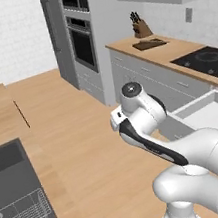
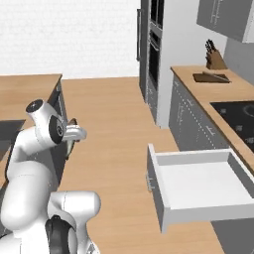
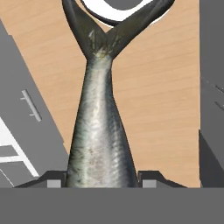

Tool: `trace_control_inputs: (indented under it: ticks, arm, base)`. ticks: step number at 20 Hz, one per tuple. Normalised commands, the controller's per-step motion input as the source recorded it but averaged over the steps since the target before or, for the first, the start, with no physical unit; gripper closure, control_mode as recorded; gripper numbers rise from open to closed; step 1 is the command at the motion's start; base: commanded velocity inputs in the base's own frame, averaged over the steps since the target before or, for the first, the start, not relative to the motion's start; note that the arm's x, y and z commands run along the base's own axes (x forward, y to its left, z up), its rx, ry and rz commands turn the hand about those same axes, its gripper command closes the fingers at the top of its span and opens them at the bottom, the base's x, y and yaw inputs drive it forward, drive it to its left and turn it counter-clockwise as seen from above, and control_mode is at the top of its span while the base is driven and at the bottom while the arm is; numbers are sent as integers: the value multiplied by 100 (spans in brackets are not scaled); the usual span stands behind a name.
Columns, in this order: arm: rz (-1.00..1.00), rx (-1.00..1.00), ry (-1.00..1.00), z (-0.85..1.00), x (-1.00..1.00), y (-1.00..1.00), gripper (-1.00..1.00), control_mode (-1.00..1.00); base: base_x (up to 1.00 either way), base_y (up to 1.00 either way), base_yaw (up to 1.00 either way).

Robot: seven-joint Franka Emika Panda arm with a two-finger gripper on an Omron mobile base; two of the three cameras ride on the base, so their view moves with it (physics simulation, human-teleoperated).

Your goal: Pick up the knife from the drawer and place it on the cutting board. Then place the meat from the plate to the cutting board.

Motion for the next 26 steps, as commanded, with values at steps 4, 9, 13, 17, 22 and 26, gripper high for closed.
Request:
trace_control_inputs:
  ticks: [4,9,13,17,22,26]
  arm:
    - [0,0,0,0,0,0,100,100]
    - [0,0,0,0,0,0,100,100]
    - [0,0,0,0,0,0,100,100]
    - [0,0,0,0,0,0,100,100]
    - [0,0,0,0,0,0,100,100]
    - [0,0,0,0,0,0,100,100]
  base:
    - [100,6,4]
    - [100,71,-3]
    - [100,45,-1]
    - [100,28,0]
    - [100,33,0]
    - [100,22,0]
